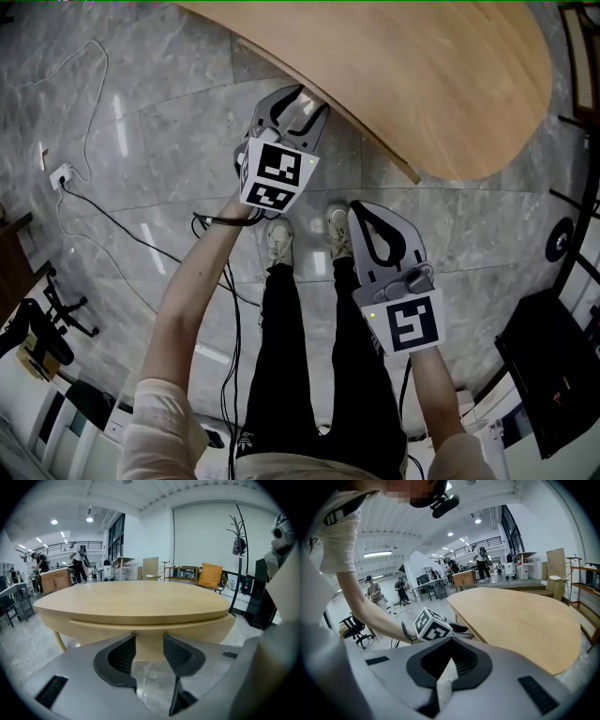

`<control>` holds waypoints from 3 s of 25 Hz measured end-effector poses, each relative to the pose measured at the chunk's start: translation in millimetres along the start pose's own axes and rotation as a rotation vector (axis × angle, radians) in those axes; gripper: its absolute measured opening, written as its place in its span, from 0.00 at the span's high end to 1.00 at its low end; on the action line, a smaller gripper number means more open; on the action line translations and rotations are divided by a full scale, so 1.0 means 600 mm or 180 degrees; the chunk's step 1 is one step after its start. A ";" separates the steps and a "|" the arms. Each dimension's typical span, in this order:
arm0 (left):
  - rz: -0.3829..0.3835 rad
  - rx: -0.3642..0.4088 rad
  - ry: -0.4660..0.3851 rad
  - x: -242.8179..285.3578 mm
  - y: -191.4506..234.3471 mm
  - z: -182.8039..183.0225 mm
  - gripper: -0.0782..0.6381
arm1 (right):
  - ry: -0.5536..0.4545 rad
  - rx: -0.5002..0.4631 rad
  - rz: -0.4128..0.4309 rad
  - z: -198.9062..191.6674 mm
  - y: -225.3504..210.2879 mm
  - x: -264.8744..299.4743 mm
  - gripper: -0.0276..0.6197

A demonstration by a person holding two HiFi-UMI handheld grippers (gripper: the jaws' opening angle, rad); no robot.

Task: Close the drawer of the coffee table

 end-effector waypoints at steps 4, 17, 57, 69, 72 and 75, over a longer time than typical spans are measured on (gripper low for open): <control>0.0005 -0.0088 -0.0273 0.041 0.007 0.021 0.63 | -0.0014 0.0014 0.0018 0.001 -0.010 0.015 0.96; -0.0087 -0.0241 -0.0593 0.060 0.002 0.035 0.68 | -0.0033 0.0073 -0.0010 -0.006 -0.033 0.015 0.96; 0.2121 -0.0612 -0.1350 -0.930 0.038 0.675 0.88 | -0.1469 -0.0373 0.0417 0.558 0.458 -0.474 0.96; 0.2295 -0.0580 -0.1349 -0.926 0.035 0.685 0.88 | -0.1454 -0.0560 0.0562 0.559 0.454 -0.481 0.96; 0.2302 -0.0556 -0.1329 -0.913 0.016 0.692 0.88 | -0.1438 -0.0580 0.0600 0.552 0.440 -0.493 0.96; 0.2295 -0.0548 -0.1320 -0.902 0.012 0.698 0.88 | -0.1408 -0.0618 0.0621 0.550 0.431 -0.492 0.96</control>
Point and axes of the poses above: the fingertips, and each gripper's own axes: x forward along the fingers, y to its left, z out of its top, the point moved 2 cm from there along -x, backward along the fingers, and after that the axes turned 14 degrees about x, right-handed, at the moved point
